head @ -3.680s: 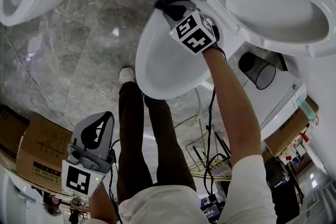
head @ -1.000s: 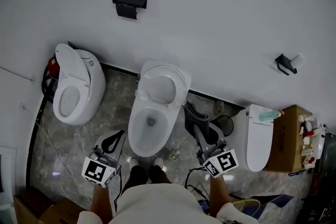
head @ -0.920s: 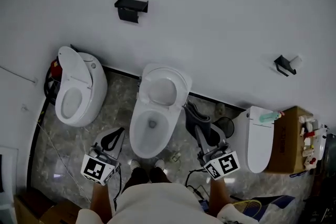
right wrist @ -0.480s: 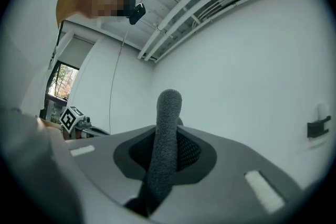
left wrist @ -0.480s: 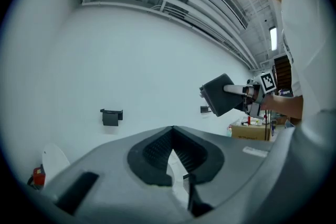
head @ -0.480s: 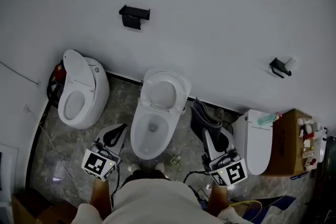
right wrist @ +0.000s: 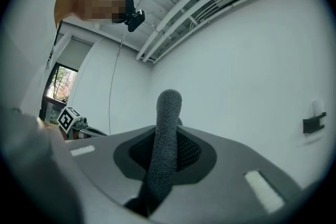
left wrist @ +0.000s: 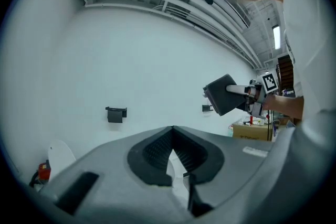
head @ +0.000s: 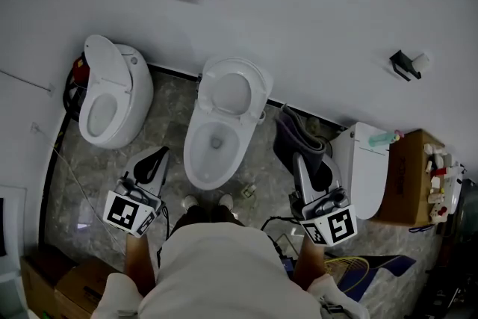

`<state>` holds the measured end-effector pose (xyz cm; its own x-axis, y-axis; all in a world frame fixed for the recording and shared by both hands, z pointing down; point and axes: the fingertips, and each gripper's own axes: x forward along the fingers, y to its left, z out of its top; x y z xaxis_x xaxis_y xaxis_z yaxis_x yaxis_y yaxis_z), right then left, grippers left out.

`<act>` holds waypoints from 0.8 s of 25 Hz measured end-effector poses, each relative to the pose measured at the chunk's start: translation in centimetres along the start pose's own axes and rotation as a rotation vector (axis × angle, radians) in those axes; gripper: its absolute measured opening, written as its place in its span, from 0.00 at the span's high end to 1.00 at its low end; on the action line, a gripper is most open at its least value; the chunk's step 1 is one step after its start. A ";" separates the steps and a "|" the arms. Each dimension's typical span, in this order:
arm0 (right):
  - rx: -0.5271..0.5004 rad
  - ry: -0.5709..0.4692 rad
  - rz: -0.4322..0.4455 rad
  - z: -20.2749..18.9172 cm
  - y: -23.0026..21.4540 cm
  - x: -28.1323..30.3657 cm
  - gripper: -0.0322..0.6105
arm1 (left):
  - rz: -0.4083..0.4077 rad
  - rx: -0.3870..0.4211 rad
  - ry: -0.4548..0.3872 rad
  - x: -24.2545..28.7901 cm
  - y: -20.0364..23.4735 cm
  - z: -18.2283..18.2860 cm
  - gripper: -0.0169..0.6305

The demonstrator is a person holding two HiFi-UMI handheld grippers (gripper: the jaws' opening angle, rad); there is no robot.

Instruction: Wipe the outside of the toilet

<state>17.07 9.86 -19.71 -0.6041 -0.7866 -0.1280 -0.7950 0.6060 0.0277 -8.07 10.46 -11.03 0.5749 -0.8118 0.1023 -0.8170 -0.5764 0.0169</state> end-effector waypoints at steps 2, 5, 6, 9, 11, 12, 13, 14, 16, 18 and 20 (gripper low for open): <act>-0.001 0.004 -0.005 -0.3 -0.1 -0.5 0.86 | -0.002 0.002 -0.001 0.0 -0.5 -0.1 0.98; -0.002 0.013 -0.011 -0.8 -0.2 -0.8 0.86 | 0.003 -0.003 0.004 -0.3 -0.7 -0.5 0.98; -0.001 0.016 -0.014 -1.0 -0.3 -0.8 0.86 | 0.007 -0.005 0.009 -0.4 -0.6 -0.7 0.98; 0.001 0.021 -0.013 -1.4 -0.4 -0.8 0.86 | 0.015 -0.005 0.022 -0.5 -0.4 -1.1 0.98; 0.002 0.022 -0.010 -1.5 -0.7 -0.8 0.86 | 0.016 -0.003 0.027 -0.3 -0.5 -1.2 0.98; 0.004 0.023 -0.008 -1.6 -0.8 -0.8 0.86 | 0.015 -0.002 0.028 -0.2 -0.6 -1.1 0.98; 0.005 0.026 -0.006 -1.7 -0.9 -0.8 0.86 | 0.012 0.000 0.029 0.0 -0.8 -1.1 0.98; 0.005 0.029 -0.004 -1.7 -1.0 -0.7 0.86 | 0.009 0.001 0.029 0.2 -0.9 -1.0 0.98; 0.005 0.034 -0.002 -1.8 -1.2 -0.6 0.86 | 0.004 0.006 0.030 0.6 -1.0 -0.8 0.98; 0.006 0.034 -0.001 -2.0 -1.5 -0.5 0.86 | 0.001 0.011 0.030 1.1 -1.1 -0.7 0.98; 0.008 0.034 0.001 -2.1 -1.8 -0.5 0.86 | 0.000 0.015 0.028 1.4 -1.2 -0.7 0.98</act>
